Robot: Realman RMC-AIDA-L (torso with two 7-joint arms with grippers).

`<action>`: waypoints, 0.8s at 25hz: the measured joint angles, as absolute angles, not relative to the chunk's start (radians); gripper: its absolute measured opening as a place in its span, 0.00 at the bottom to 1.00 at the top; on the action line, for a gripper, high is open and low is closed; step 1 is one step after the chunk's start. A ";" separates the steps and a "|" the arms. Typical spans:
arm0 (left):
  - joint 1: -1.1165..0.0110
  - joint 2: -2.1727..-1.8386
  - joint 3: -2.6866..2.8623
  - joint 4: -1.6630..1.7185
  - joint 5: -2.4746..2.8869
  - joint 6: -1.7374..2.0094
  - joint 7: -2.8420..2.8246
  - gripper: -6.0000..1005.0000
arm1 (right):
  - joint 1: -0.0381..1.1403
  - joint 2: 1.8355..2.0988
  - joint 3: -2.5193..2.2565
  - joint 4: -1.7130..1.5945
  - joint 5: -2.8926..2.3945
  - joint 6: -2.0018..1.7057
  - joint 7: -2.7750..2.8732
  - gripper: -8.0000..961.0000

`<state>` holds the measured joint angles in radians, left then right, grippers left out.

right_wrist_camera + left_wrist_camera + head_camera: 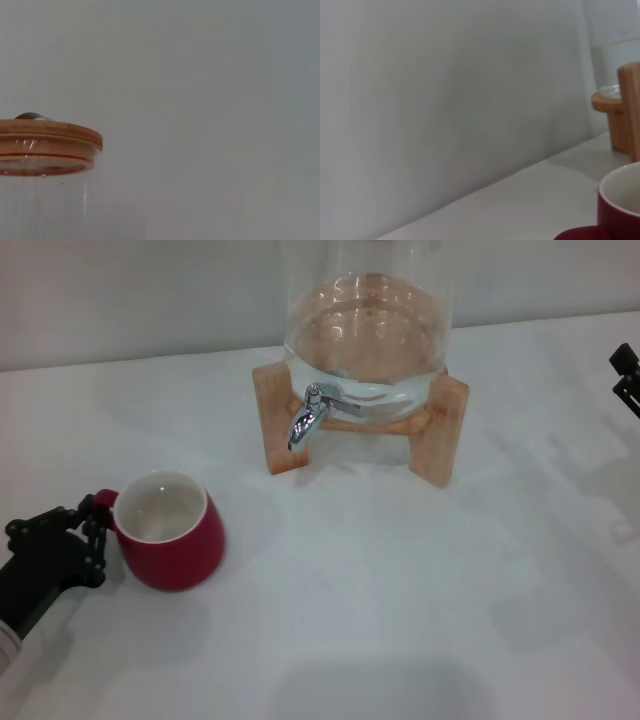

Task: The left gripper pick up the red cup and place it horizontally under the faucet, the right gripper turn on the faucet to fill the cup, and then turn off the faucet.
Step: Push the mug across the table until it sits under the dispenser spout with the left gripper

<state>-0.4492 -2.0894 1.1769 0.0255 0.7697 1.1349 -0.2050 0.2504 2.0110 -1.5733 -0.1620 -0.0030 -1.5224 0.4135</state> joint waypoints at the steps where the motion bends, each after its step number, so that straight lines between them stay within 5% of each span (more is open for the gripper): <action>1: -0.454 -2.089 1.177 0.026 0.779 1.135 -0.213 0.08 | 0.250 2.011 -1.573 -0.160 -0.003 -1.525 0.414 0.91; 20: -0.530 -2.092 1.188 0.029 0.836 1.148 -0.263 0.08 | 0.248 2.011 -1.586 -0.158 -0.003 -1.529 0.414 0.91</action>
